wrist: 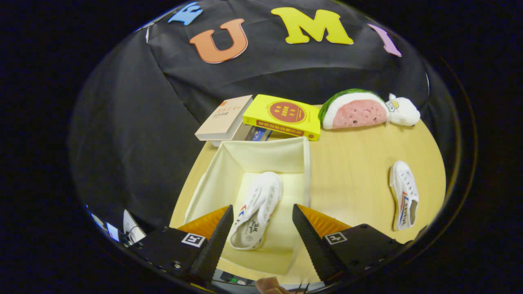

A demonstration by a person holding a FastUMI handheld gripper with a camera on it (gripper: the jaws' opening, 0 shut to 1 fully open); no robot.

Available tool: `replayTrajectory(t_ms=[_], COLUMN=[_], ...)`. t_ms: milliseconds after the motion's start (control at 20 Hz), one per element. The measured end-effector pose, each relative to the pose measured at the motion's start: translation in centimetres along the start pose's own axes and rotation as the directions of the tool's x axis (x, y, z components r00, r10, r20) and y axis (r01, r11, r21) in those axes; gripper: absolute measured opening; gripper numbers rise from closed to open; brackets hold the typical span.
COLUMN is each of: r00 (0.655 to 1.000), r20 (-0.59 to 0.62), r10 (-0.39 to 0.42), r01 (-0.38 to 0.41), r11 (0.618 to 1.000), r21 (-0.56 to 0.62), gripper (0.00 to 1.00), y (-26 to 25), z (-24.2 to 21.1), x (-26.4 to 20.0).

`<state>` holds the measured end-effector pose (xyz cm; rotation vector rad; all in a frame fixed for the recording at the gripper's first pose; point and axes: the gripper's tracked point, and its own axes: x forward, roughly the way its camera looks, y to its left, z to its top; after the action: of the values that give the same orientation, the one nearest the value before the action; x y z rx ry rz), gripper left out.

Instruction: Open the storage box then place both shoes into the box .Put the left shoe in first, then the right shoe, with the right side of both shoes facing outward in a uniform manner.

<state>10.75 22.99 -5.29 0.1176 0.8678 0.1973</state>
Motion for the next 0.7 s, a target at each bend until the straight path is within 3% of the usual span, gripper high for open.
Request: replayTrajectory(t_ms=[100, 300, 450, 700], r00=[0.999, 0.979, 0.961, 0.880], r20=[0.010, 0.033, -0.045, -0.164], r10=[-0.043, -0.202, -0.271, -0.445], r01=[0.043, 0.203, 0.270, 0.431], r11=[0.999, 0.978, 0.962, 0.895], r21=[-0.004, -0.036, -0.023, -0.117], gripper=[0.96, 0.95, 0.95, 0.96], y=[-3.2, -12.7, -20.0, -32.1], z=[0.5, 1.1, -0.6, -4.6], x=[-1.6, -3.8, -4.7, -4.8])
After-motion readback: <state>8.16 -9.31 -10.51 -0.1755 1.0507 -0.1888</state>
